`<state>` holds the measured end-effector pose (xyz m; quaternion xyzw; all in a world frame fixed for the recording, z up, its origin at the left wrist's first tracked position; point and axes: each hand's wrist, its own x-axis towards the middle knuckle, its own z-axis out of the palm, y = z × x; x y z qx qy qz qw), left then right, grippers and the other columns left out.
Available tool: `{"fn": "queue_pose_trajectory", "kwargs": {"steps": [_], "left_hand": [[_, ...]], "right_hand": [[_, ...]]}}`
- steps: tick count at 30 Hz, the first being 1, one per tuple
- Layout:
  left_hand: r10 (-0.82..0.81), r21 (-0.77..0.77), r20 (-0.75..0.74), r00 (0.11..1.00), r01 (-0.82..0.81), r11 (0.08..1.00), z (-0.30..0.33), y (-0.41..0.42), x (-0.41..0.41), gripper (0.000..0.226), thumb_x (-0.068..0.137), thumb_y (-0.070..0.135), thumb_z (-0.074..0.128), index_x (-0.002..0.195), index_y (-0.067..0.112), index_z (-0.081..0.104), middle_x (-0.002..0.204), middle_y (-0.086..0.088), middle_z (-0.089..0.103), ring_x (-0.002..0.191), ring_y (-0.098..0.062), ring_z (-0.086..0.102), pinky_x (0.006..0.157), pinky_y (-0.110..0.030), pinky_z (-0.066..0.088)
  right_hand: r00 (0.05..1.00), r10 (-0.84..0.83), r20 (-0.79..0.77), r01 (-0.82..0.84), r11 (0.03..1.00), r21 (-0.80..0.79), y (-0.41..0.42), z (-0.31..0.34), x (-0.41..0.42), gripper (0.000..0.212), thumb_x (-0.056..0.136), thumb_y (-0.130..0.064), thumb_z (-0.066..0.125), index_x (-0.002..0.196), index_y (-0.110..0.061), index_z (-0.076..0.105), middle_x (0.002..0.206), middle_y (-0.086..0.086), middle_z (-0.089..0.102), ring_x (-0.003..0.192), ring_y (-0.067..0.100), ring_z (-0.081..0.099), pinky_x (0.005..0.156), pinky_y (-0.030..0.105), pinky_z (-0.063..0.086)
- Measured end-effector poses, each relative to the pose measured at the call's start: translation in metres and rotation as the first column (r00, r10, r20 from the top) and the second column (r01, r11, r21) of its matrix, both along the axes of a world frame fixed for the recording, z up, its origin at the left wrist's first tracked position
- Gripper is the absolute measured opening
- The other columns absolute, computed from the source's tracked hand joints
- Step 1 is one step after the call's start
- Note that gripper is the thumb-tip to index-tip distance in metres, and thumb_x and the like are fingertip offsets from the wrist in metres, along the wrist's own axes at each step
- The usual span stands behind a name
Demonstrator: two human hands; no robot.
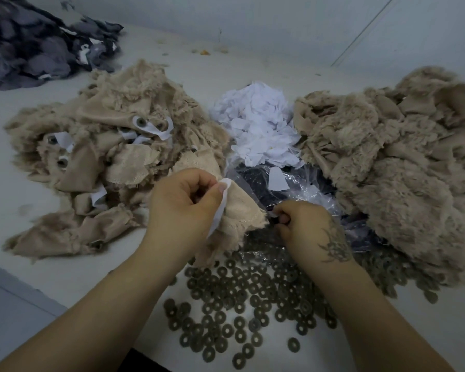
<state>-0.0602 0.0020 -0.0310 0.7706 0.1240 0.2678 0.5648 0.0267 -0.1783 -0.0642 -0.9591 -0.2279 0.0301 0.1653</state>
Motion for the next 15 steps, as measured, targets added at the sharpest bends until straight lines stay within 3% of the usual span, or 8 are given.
{"fn": "queue_pose_trajectory", "kwargs": {"steps": [6,8,10,12,15], "left_hand": [[-0.030,-0.007,-0.010,1.000,0.030,1.000,-0.001,-0.007,0.001,0.020,0.090,0.012,0.066,0.073,0.004,0.067,0.060,-0.015,0.059,0.049,-0.007,0.046,0.049,-0.021,0.041],[-0.028,-0.013,-0.003,1.000,0.028,1.000,0.000,-0.008,0.001,0.019,0.091,0.012,0.065,0.072,0.006,0.066,0.059,-0.012,0.058,0.049,-0.006,0.046,0.049,-0.021,0.041],[-0.013,-0.019,0.002,1.000,0.013,1.000,0.000,-0.007,0.001,0.020,0.091,0.013,0.065,0.071,0.009,0.066,0.056,-0.003,0.056,0.048,-0.004,0.045,0.048,-0.022,0.041],[0.001,-0.035,0.016,1.000,0.000,0.999,0.000,-0.006,0.001,0.021,0.091,0.012,0.065,0.070,0.009,0.065,0.057,-0.008,0.057,0.052,-0.009,0.048,0.050,-0.028,0.042],[-0.004,-0.045,0.032,0.999,0.006,0.999,0.000,-0.006,0.000,0.020,0.091,0.010,0.065,0.072,0.005,0.065,0.065,-0.019,0.059,0.055,-0.018,0.049,0.051,-0.034,0.043]], "right_hand": [[0.994,0.027,0.110,-0.036,0.996,0.086,0.002,-0.005,-0.003,0.025,0.087,-0.018,0.060,0.112,-0.023,0.062,0.090,-0.002,0.061,0.081,0.020,0.058,0.071,0.035,0.051],[0.987,-0.004,0.163,-0.025,0.984,0.176,0.001,0.000,-0.001,0.021,0.083,-0.010,0.062,0.099,-0.019,0.069,0.076,-0.006,0.055,0.071,0.011,0.053,0.064,0.029,0.047],[0.976,-0.046,0.212,-0.016,0.959,0.283,0.001,0.007,0.000,0.019,0.076,-0.001,0.065,0.084,-0.016,0.074,0.057,-0.016,0.045,0.058,0.003,0.049,0.055,0.010,0.036],[0.985,-0.096,0.146,0.036,0.927,0.373,-0.001,0.012,-0.001,0.020,0.077,-0.002,0.065,0.076,-0.020,0.075,0.039,-0.015,0.043,0.050,-0.001,0.052,0.050,0.006,0.037],[0.994,-0.092,0.065,0.062,0.927,0.370,-0.001,0.011,-0.001,0.015,0.083,-0.011,0.070,0.080,-0.025,0.075,0.041,-0.015,0.049,0.046,0.000,0.052,0.051,0.005,0.038]]}}
